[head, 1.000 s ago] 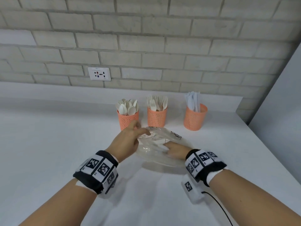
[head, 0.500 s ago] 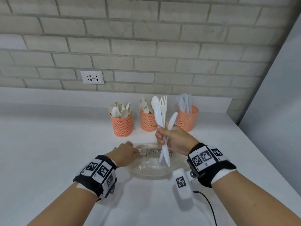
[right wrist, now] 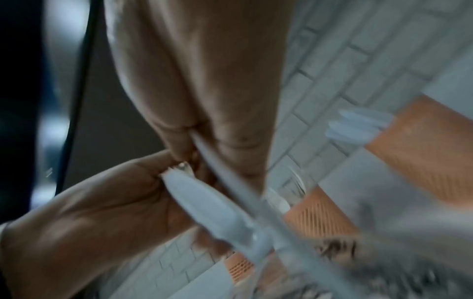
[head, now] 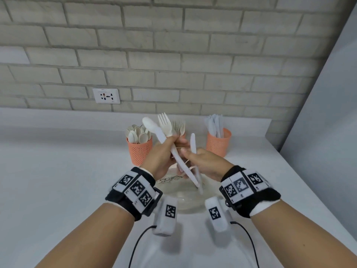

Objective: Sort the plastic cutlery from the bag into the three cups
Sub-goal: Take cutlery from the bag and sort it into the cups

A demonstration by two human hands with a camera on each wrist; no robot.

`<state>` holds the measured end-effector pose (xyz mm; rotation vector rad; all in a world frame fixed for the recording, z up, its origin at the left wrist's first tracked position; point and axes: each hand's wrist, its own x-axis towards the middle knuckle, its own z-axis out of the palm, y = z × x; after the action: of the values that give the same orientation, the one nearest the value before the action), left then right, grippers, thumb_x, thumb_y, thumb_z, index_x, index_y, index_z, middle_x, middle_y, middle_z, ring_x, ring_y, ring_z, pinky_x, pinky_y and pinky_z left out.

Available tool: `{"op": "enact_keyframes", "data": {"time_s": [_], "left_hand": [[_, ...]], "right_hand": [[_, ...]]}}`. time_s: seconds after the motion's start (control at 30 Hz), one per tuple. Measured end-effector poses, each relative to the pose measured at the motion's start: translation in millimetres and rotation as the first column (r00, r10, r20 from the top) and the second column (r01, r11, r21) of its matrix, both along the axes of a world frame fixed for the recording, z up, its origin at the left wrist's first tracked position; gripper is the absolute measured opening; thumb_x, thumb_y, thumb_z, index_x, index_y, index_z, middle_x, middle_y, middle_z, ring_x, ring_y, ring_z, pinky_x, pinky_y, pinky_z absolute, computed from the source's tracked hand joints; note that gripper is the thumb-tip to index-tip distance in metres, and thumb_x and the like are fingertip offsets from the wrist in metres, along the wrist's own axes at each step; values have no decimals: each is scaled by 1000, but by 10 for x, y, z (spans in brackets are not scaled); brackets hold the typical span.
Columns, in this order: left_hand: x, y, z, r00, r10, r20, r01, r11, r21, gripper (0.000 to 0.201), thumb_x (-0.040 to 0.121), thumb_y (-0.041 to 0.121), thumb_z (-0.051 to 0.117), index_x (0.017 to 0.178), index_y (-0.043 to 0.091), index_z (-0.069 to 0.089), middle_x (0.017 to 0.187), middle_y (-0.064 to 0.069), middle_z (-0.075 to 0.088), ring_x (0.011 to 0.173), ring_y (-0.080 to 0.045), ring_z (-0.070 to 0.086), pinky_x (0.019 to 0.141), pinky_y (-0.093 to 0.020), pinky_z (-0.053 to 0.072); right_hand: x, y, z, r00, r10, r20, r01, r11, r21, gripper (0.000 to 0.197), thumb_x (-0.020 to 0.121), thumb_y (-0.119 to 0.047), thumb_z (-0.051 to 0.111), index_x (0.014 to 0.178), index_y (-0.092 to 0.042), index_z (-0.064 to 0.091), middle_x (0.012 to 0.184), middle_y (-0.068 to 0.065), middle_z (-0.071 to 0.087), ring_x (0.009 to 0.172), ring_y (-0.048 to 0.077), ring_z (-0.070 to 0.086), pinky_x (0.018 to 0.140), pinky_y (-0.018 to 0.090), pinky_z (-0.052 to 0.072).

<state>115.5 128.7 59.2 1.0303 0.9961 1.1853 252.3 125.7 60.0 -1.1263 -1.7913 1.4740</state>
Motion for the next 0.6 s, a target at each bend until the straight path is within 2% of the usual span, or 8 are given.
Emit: {"op": "enact_keyframes", "data": {"time_s": [0.03,0.1,0.2,0.27,0.33,0.37,0.47,0.6], "left_hand": [[12,31,4,997,46,57,-46,999,-12,32,98,22,40,84,1,59,81,-13,65,62,-18,63,68,-32,55],[46,92,2,989,93,119,-88,995,-45,30,99,19,40,79,3,56,85,-12,66,71,-18,67,80,-37,55],[146,135,4,989,72,131,-63,995,-72,29,98,26,43,93,1,57,87,-16,63,73,-20,66,74,-35,58],[218,147,13,992,38,123,-28,996,-82,40,97,34,44,110,-2,55,86,-16,59,67,-16,63,64,-29,58],[272,165,21,996,-1,94,10,996,-90,46,96,38,43,113,-2,55,96,-17,60,78,-18,63,74,-31,56],[289,172,23,996,-25,82,32,996,-86,43,95,39,43,107,0,57,96,-16,61,81,-19,63,80,-34,54],[334,182,34,994,-64,89,70,996,-63,34,97,34,41,104,5,56,87,-12,63,80,-20,63,87,-41,51],[373,203,14,993,-50,109,52,999,-13,31,101,19,33,129,9,42,92,-10,65,79,-19,66,64,-32,58]], "right_hand": [[30,25,12,988,-86,130,62,982,177,33,100,-27,34,105,-10,61,79,-4,60,72,5,57,70,16,50],[46,48,42,960,-200,195,94,890,447,26,99,-22,39,114,-11,58,87,-10,59,78,0,54,70,9,43],[14,61,23,963,-176,205,29,823,568,12,90,-19,58,98,-11,60,89,-1,59,78,10,56,69,10,42],[30,84,19,960,-196,198,37,796,605,11,86,-15,62,82,-23,56,75,-8,49,65,5,49,60,7,38],[73,125,24,947,-226,229,32,774,632,26,87,-11,61,73,-31,50,71,-13,44,63,1,45,59,5,36],[97,146,32,937,-236,258,16,766,643,21,88,-10,58,75,-26,54,71,-14,43,64,2,45,59,6,36],[177,225,28,909,-249,335,-5,797,604,11,91,-11,52,99,-7,59,79,-3,52,76,16,53,62,15,37],[269,326,8,943,-195,271,49,884,466,31,93,-17,52,123,-10,52,101,0,60,95,16,59,82,22,48]]}}
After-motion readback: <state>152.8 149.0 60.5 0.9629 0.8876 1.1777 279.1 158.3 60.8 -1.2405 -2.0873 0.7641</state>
